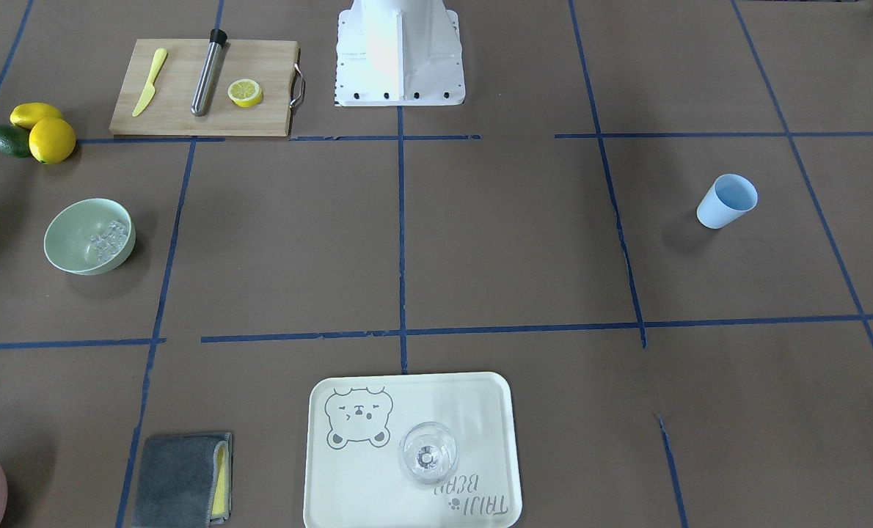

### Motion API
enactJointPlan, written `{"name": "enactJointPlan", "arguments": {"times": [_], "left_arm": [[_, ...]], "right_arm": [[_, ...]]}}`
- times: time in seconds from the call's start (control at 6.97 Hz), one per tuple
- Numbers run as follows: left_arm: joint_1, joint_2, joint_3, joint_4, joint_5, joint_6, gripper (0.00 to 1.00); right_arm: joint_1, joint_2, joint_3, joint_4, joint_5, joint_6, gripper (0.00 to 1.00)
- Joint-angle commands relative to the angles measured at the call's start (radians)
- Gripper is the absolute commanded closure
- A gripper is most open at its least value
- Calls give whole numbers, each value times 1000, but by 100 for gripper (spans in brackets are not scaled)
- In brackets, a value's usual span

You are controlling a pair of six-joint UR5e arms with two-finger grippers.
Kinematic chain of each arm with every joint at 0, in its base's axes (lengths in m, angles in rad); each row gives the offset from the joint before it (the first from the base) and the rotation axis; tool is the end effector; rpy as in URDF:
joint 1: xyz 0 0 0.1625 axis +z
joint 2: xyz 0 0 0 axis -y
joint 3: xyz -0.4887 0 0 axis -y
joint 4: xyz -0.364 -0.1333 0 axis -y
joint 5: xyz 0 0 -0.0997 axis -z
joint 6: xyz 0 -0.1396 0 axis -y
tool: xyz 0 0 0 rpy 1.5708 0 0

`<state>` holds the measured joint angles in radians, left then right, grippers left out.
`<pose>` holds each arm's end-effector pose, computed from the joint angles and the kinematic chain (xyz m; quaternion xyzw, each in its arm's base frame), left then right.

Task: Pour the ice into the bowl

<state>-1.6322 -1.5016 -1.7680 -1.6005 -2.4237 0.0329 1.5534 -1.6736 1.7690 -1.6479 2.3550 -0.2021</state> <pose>-0.0551 -0.4376 0.6786 0.0911 0.4085 0.0196 0.9080 0.0275 -0.4142 0.7109 0.0437 -0.3797 -0.1047 0.9181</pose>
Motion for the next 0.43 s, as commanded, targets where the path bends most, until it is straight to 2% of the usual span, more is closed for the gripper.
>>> {"name": "enactJointPlan", "arguments": {"times": [0.0,0.14,0.29], "left_arm": [[6,44,-23,1,5,-24,0],[11,66,22,-5,8,-21,0],[11,67,59,-78,9,-24,0]], "right_arm": [[-4,0,9,-1,-10,-2,0],[-10,0,12,-1,-8,-2,0],[-12,-6,21,-4,-8,-2,0]]}}
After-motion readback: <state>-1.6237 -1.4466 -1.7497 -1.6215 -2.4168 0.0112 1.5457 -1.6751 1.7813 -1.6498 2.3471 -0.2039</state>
